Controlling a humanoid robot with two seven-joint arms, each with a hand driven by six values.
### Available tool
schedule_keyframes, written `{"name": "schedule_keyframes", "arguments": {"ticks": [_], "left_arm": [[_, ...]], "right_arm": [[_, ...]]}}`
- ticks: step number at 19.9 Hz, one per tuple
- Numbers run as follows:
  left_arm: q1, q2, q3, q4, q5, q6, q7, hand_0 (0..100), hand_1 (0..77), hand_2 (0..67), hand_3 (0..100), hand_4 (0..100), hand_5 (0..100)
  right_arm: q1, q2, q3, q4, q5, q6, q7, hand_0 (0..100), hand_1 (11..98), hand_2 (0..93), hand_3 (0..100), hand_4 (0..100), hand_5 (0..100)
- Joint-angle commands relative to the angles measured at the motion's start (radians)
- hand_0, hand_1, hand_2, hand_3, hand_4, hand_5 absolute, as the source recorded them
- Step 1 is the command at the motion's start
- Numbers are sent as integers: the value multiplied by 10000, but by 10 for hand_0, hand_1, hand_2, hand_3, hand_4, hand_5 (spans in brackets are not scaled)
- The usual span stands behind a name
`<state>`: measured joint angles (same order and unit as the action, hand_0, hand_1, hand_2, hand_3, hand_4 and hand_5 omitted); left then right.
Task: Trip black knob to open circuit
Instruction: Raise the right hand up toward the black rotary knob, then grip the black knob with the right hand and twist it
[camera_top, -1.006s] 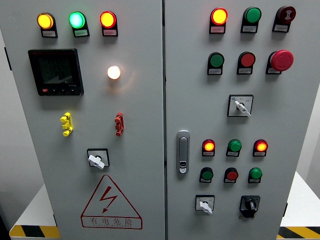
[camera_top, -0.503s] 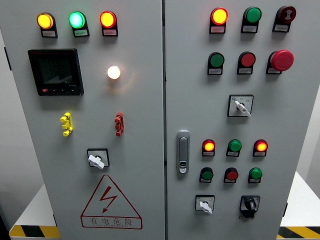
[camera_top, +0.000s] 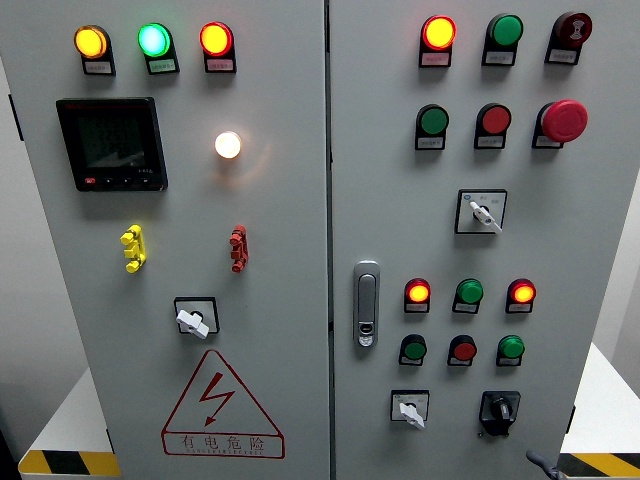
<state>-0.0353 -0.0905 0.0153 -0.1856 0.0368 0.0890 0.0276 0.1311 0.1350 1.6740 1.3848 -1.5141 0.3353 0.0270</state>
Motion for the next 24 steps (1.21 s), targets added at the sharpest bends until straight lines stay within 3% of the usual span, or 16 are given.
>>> {"name": "schedule_keyframes", "arguments": {"ticks": [1, 6, 8, 10, 24], "left_arm": [[0, 0, 0, 0, 0, 0, 0, 0, 0, 195, 262, 99, 86], [0, 0, 0, 0, 0, 0, 0, 0, 0, 195, 262, 99, 86], [0, 0, 0, 0, 0, 0, 0, 0, 0, 195, 262, 99, 86], [0, 0, 0, 0, 0, 0, 0, 0, 0, 195, 262, 99, 86], [0, 0, 0, 0, 0, 0, 0, 0, 0, 195, 262, 99, 86]], "right_arm": [[39, 0, -65, 65, 0, -177, 6, 983, 854, 0, 846, 950, 965], [543, 0, -127, -42, 350, -300, -9, 990, 862, 0, 845, 955, 965], [698, 30, -143, -103, 537, -407, -161, 991, 864, 0, 845, 956, 964], [744, 61, -158, -88, 552, -423, -224, 991, 864, 0, 845, 957, 964], [959, 46, -449, -410, 629, -423, -239, 1000, 863, 0, 841, 961, 966]]}}
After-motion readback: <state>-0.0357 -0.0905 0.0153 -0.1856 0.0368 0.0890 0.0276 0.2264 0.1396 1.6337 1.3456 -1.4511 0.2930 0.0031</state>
